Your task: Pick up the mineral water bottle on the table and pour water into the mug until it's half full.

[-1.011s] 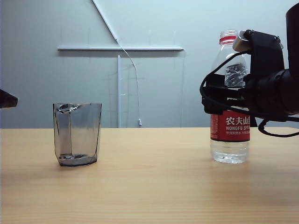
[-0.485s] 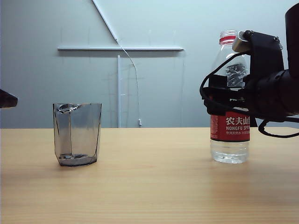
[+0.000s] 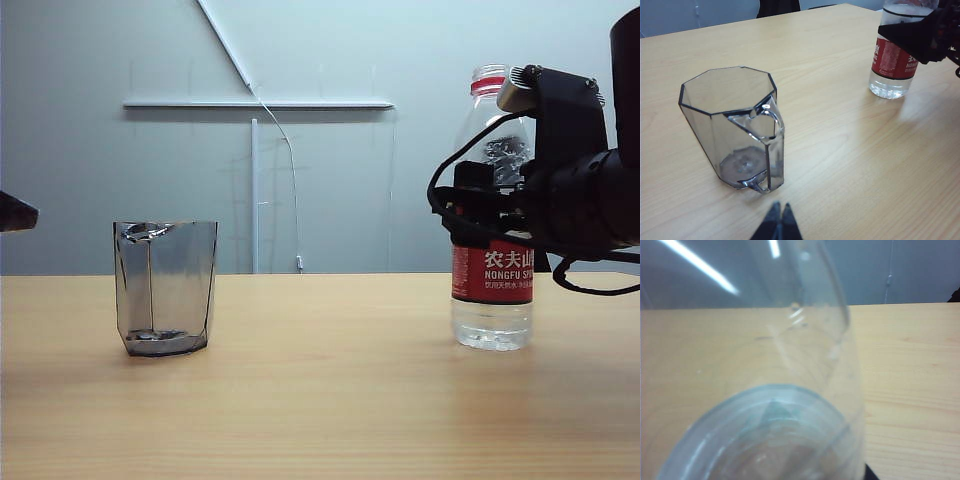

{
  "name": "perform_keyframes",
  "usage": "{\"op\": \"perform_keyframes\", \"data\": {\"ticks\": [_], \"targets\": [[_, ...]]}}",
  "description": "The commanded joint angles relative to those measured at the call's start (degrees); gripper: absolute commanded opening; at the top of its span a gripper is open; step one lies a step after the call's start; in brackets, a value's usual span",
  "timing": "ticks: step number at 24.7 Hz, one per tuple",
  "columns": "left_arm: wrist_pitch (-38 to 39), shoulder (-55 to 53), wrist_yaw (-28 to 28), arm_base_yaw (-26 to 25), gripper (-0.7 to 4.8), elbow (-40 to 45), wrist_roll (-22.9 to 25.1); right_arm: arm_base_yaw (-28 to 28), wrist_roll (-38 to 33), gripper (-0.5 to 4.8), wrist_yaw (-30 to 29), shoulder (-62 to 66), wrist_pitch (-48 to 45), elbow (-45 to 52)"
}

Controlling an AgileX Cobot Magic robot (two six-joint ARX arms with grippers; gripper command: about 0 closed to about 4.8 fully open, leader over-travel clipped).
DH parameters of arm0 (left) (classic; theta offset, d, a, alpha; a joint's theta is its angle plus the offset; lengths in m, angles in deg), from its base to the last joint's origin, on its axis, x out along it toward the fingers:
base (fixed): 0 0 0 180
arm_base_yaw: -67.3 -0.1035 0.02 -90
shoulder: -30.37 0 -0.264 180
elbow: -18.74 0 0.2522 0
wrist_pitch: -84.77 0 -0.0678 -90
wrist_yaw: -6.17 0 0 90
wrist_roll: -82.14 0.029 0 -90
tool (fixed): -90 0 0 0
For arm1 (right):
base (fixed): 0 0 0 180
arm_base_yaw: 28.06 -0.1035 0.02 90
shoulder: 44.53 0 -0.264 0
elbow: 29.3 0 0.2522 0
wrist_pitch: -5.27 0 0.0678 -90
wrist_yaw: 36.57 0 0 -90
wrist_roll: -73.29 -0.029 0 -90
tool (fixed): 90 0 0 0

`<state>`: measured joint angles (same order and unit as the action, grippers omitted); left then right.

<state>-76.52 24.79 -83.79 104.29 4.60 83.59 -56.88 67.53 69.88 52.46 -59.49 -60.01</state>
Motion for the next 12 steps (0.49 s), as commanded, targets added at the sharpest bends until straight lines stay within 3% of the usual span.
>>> {"op": "perform_keyframes", "data": {"ticks": [1, 6, 12], "targets": [[-0.74, 0.04, -0.09, 0.04, -0.02, -0.13, -0.17, -0.09, -0.15, 3.13, 0.13, -0.33, -1.09, -0.15], [-0.74, 0.04, -0.09, -0.17, -0.02, -0.13, -0.17, -0.11, 0.04, 3.13, -0.77, -0.57, -1.64, -0.44], [-0.76, 0.70, -0.26, -2.69, -0.02, -0.13, -0.17, -0.59, 4.11, 3.13, -6.14, -2.78, -1.33, -1.60]]}}
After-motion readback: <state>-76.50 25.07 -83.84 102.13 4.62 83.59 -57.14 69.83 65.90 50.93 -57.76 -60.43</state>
